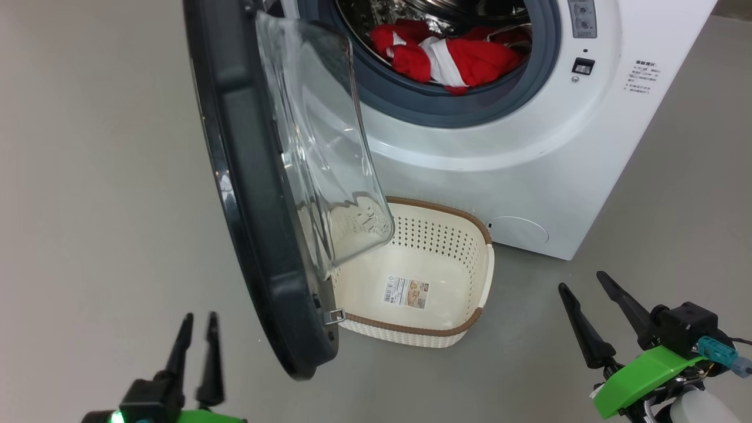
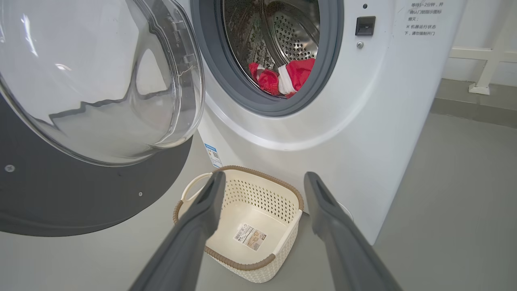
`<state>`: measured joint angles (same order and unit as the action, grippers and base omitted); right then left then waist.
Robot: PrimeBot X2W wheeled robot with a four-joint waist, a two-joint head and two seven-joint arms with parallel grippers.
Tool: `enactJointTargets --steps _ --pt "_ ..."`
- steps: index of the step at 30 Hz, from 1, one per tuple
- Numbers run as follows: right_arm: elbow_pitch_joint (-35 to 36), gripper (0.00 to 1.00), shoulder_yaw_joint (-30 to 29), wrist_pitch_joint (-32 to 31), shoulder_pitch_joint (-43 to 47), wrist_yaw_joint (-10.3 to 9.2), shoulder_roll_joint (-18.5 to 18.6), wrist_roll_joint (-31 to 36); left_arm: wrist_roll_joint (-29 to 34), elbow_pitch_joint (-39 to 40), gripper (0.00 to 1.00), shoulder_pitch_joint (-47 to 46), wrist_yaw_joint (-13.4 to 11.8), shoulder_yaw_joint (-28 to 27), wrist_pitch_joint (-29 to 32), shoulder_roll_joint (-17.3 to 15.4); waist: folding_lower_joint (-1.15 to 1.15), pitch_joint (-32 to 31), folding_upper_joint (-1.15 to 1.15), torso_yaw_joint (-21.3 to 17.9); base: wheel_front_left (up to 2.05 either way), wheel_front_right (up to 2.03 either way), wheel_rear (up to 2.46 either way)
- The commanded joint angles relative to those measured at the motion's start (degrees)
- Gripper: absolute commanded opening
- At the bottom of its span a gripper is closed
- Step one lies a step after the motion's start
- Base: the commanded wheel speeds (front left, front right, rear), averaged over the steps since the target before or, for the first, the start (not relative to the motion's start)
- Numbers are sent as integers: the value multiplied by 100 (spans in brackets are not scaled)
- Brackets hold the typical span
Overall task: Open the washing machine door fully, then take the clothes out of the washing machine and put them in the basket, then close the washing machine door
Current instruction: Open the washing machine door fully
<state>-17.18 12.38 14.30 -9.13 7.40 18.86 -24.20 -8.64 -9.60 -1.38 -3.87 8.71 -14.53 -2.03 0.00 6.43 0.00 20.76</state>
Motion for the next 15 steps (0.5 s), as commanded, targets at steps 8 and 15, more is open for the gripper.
enactJointTargets --steps 8,15 --pt "159 100 81 70 46 9 54 22 -286 1247 0 -266 -19 -591 -47 -85 0 -57 0 55 0 0 0" --pt "137 100 55 70 17 9 65 20 -298 2925 0 -402 34 -317 -47 -85 0 -83 0 80 0 0 0"
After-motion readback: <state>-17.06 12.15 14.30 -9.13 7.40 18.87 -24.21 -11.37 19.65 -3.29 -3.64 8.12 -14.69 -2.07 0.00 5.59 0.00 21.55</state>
